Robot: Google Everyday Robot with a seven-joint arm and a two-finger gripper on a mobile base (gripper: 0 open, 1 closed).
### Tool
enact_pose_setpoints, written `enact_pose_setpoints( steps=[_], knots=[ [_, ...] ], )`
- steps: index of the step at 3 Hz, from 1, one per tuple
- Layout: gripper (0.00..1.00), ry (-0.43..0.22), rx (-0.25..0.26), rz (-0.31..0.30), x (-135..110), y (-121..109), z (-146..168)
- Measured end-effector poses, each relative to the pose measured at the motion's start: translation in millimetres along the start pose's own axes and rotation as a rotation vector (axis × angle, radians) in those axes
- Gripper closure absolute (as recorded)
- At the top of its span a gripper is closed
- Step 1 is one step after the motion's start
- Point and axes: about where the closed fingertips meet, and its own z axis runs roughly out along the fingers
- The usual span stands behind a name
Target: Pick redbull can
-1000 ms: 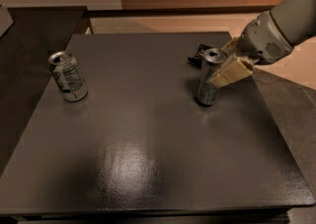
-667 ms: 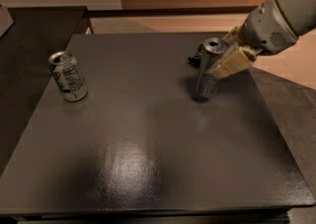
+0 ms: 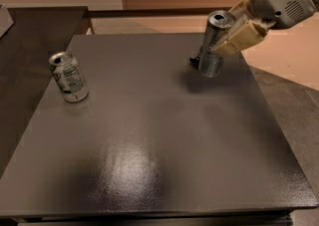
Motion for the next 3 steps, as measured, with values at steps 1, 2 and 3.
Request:
enact_pose_setpoints(
  steps=[1,2,3],
  knots=[
    [1.00,-0.005,0.025,-0.041,-17.4,-3.5,-20.5],
    [1.00,-0.020,0.050,-0.089,-36.2,-4.0,-42.7],
    [1.00,-0.020,0.050,-0.089,-36.3,-4.0,-42.7]
  ],
)
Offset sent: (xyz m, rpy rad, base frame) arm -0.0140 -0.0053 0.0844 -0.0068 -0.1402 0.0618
